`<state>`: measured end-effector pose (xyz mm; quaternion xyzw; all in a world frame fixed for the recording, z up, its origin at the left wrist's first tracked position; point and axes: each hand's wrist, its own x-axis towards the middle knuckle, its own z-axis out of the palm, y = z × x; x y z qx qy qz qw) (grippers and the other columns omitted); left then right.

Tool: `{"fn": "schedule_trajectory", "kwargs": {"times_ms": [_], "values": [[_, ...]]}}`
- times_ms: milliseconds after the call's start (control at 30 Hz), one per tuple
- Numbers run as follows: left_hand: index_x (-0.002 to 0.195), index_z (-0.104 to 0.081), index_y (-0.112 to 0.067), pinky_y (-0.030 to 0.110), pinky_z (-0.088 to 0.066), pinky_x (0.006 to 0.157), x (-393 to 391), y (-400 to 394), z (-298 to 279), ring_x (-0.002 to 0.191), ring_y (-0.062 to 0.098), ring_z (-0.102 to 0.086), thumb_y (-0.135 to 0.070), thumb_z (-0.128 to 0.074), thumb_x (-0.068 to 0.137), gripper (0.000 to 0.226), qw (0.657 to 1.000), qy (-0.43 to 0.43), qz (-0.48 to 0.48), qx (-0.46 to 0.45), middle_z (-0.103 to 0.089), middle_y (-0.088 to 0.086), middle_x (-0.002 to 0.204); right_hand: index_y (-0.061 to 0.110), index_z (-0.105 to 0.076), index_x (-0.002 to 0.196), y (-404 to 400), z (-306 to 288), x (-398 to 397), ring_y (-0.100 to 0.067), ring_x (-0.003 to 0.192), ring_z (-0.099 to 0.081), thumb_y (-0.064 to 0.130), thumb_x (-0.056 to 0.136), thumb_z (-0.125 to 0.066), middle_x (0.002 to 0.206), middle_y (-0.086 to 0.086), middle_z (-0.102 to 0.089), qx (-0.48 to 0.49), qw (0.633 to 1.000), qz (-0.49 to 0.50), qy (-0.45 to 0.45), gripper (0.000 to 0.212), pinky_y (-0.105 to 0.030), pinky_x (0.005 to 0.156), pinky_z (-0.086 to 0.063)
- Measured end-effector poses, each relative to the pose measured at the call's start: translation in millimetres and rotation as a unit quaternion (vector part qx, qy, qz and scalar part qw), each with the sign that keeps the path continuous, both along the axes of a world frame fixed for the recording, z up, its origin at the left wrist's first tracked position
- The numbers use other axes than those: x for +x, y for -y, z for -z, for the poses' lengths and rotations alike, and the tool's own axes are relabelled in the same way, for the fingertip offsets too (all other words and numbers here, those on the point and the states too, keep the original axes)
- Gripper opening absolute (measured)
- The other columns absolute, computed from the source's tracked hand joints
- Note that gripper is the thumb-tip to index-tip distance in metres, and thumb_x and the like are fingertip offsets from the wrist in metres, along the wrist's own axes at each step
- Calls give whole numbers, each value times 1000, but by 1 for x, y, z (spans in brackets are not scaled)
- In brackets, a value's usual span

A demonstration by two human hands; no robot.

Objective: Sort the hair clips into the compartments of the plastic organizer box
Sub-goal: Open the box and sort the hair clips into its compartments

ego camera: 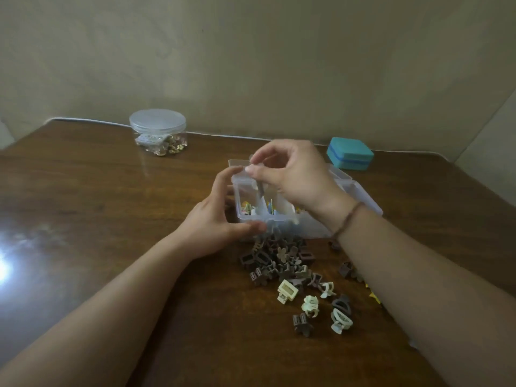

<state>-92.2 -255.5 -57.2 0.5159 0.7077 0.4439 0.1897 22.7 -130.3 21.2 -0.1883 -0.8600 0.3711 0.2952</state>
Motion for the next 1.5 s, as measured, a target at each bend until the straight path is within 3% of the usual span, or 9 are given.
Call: {"fn": "schedule_trajectory", "kwargs": {"times_ms": [133,233,367,600,767,933,1133,1400,1500], "values": [[145,-7,-52,34,-44,99,-1,0,0,117,9,-51,-60,-77,64,108,1000,1,10,-3,-44,-15,132,29,-74,88,1,24,-13,-2,81,-63,33,87,-66,84,14,-70,114,982,-5,148,9,-35,78,-57],[144,-8,-55,41,-45,104,-2,-1,1,121,11,-53,-66,-75,62,107,1000,2,10,-4,-46,-7,142,27,-76,90,-2,17,-4,5,73,-59,32,89,-64,81,17,-69,159,979,-1,130,13,-23,73,-51],[145,-8,-52,33,-42,101,0,-1,0,119,7,-53,-68,-78,62,110,1000,2,4,-6,-47,-8,143,26,-75,85,-20,-14,32,8,64,-58,24,85,-70,75,15,-69,159,985,27,67,6,-7,63,-40],[147,-9,-49,32,-37,97,3,-2,-2,118,7,-47,-73,-76,58,114,1000,3,-10,-11,-44,-4,148,38,-66,97,-17,-13,168,9,80,-60,34,82,-66,83,24,-64,205,958,-34,198,15,-4,66,-44],[149,-10,-45,31,-34,95,5,-1,-3,116,6,-45,-74,-75,56,117,1000,2,-14,-15,-43,-13,135,41,-67,103,-10,23,243,-3,103,-55,53,86,-62,103,29,-62,306,906,-101,276,22,-28,79,-49],[151,-13,-38,31,-32,95,10,-1,-6,115,7,-44,-51,-76,64,109,1000,-2,-23,-11,-43,-15,128,44,-62,114,-12,45,272,-9,123,-44,48,85,-63,115,31,-59,332,899,-106,264,29,-32,93,-37],[149,-13,-42,31,-33,95,10,-1,-6,114,5,-45,-51,-75,64,106,1000,-6,-23,-11,-45,-17,124,29,-71,105,-11,53,251,-12,103,-55,29,88,-67,97,17,-66,356,917,-95,153,18,-37,85,-44],[145,-12,-53,32,-38,96,1,0,-1,115,4,-50,-75,-70,54,110,1000,-2,-7,-13,-47,-18,129,21,-69,101,-16,4,102,-1,81,-62,18,85,-67,86,14,-66,168,986,-6,-3,17,-10,69,-45],[144,-13,-53,33,-40,99,1,0,0,116,5,-52,-75,-70,54,108,1000,-4,-7,-6,-48,-18,128,23,-70,93,-21,8,43,-7,75,-64,18,83,-69,79,9,-68,122,992,23,8,12,-11,66,-45]]}}
